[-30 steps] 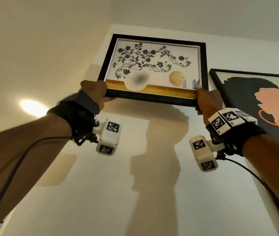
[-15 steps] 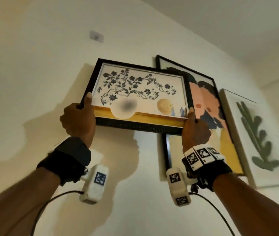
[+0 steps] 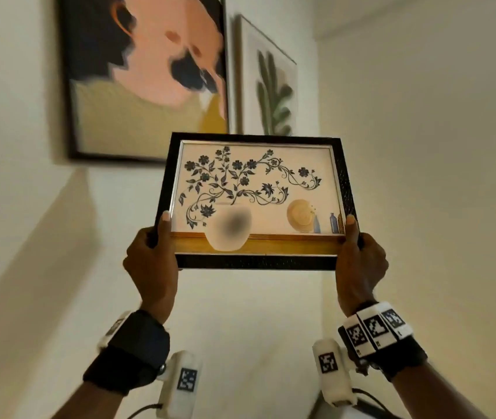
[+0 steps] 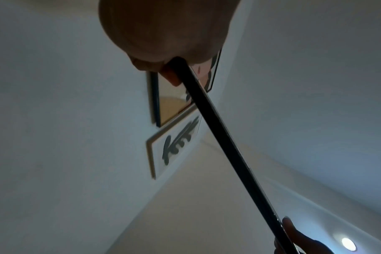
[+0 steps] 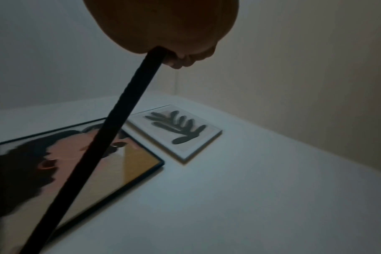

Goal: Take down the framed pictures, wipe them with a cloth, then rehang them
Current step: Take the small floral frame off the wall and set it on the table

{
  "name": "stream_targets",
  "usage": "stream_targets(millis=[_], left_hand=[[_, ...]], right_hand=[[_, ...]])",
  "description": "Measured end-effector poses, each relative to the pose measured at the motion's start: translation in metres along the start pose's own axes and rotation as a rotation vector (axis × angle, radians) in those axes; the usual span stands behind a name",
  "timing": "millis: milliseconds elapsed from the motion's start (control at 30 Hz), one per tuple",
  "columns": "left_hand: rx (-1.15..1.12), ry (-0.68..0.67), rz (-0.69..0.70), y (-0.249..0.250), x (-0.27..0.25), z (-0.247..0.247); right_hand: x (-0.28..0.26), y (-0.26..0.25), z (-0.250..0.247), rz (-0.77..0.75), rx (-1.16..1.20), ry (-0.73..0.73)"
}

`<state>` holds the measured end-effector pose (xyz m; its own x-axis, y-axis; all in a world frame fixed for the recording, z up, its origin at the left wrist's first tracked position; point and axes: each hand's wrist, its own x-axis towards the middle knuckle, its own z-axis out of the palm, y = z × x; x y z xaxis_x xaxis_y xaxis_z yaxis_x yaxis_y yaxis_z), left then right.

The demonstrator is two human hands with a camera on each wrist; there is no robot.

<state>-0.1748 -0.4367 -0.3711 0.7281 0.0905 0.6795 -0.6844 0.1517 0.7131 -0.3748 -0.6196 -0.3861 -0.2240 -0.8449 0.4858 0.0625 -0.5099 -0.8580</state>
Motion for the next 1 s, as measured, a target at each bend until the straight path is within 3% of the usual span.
stream_targets(millis=[100,267,500,667,767,867,1000], left_hand=[[0.038,-0.205,-0.185,-0.034,-0.102,0.046],[0.172,-0.538,-0.450,-0.084,-0.282,0.098],[0.279,-1.078,-0.646,-0.115,-0.479,0.111],[0.419,-1.454,-0.645,-0.117,-0.569,0.113],[0.506,-1.597,-0.649,-0.113,-0.605,0.117],[0.571,-1.672,-0.659,-0.108,-0.635,0.120],[0.630,-1.638,-0.671,-0.102,-0.671,0.123]], right_hand=[[-0.002,0.089,-0.081,0.142,-0.185,0.073],[-0.028,0.197,-0.219,0.393,-0.508,0.229],[-0.095,0.277,-0.386,0.658,-0.822,0.450],[-0.131,0.302,-0.471,0.808,-0.949,0.500],[-0.138,0.316,-0.509,0.868,-0.987,0.486],[-0.137,0.336,-0.543,0.923,-1.017,0.423],[-0.127,0.365,-0.579,0.970,-1.021,0.307]])
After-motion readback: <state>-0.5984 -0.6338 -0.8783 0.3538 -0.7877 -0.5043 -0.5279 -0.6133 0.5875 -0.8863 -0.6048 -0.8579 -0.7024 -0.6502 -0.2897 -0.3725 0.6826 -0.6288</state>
